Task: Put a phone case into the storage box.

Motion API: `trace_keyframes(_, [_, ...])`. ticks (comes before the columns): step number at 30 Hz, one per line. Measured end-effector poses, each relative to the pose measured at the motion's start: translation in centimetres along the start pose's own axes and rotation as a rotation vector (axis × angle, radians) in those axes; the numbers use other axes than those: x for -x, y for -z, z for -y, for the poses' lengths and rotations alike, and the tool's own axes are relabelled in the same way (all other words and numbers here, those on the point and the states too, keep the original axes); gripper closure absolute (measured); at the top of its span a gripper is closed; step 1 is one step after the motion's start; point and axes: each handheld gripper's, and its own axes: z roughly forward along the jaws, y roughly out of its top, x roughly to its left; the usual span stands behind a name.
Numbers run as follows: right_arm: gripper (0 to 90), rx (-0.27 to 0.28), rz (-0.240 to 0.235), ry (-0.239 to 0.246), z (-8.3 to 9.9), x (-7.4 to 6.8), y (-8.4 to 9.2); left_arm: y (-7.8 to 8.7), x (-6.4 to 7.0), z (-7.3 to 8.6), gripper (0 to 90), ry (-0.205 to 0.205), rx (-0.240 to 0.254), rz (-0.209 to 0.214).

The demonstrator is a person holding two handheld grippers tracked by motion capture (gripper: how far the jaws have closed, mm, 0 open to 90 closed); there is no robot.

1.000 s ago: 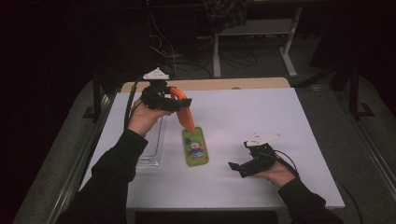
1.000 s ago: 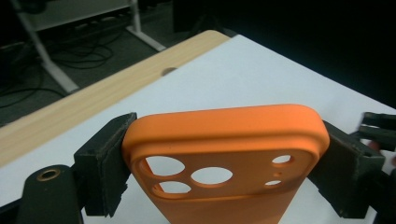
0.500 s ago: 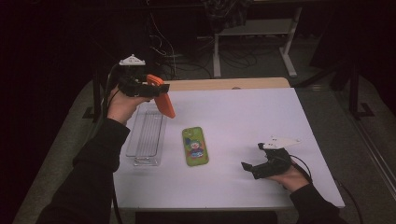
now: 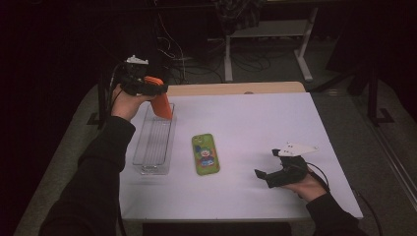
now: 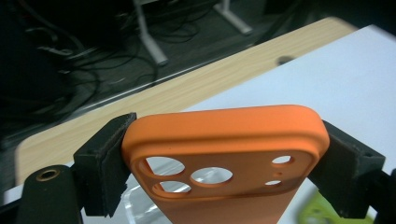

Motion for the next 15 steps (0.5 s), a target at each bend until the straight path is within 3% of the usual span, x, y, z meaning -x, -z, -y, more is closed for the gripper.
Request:
trace_keyframes(9, [0.0,0.015,0.003,0.005,-0.1,0.0,0.1,-3.0,-1.8,0.8,15.0,0.042,-0.053,-0.058])
trace_keyframes(15, [0.0,0.014,0.002,-0.001,0.0,0.0,0.2,-4.4,-2.2,1.3,14.7,0.045,-0.079,-0.09])
